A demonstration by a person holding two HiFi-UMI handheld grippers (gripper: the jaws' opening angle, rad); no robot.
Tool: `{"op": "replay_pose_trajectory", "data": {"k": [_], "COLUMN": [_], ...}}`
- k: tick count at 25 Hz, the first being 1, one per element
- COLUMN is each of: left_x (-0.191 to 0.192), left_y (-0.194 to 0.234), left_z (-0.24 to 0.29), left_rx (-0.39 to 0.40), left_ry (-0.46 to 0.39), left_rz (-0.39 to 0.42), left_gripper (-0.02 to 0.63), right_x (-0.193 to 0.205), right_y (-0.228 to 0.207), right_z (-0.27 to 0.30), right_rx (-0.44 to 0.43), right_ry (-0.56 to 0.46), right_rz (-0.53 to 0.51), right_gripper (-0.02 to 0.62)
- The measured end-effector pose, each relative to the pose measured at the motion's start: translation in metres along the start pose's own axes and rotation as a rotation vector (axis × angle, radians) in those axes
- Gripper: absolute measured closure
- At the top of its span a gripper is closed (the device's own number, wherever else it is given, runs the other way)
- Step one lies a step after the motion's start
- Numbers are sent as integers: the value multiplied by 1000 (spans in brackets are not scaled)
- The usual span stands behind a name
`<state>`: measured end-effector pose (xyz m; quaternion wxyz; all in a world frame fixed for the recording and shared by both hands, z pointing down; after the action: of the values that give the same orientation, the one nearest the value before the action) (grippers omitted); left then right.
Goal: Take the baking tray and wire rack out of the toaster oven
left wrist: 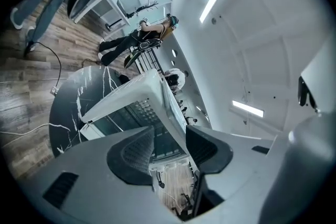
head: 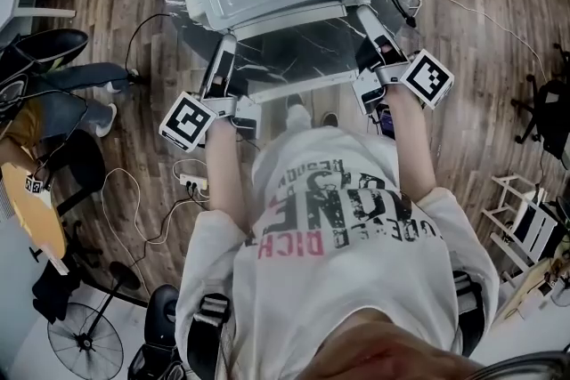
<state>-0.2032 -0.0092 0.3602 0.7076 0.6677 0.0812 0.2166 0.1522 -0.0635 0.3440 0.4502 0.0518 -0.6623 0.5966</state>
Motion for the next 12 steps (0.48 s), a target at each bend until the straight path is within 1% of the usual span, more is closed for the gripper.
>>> {"op": "replay_pose_trajectory", "data": {"k": [3, 7, 11, 12], "left_x": [14, 34, 61, 69], "left_y": [6, 11, 10, 11], "left_z": [-15, -28, -37, -40], "left_rx": [-30, -47, -5, -5], "left_ry": [-9, -16, -20, -21], "left_rz": [1, -1, -12, -12], "left_gripper": [434, 434, 434, 434], "right_x": [8, 18, 30, 34], "right_y": [-4, -10, -17, -18], "right_z": [-18, -39, -64, -70], "right_rx": [-9, -19, -19, -18], "right_ry": [-1, 0, 11, 20], "right_rz": [17, 27, 24, 29], "right_gripper": [402, 402, 408, 413]}}
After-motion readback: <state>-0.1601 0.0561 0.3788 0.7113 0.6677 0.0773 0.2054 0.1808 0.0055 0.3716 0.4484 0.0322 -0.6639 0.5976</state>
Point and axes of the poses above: the fingertips, and each gripper's own axes: z forward along the fingers, y to its left, x out of its underside, the point moved 10 cm from there along -z, backward along the fingers, and after that the axes turned 12 degrees about -z, right-handed, at the moved point
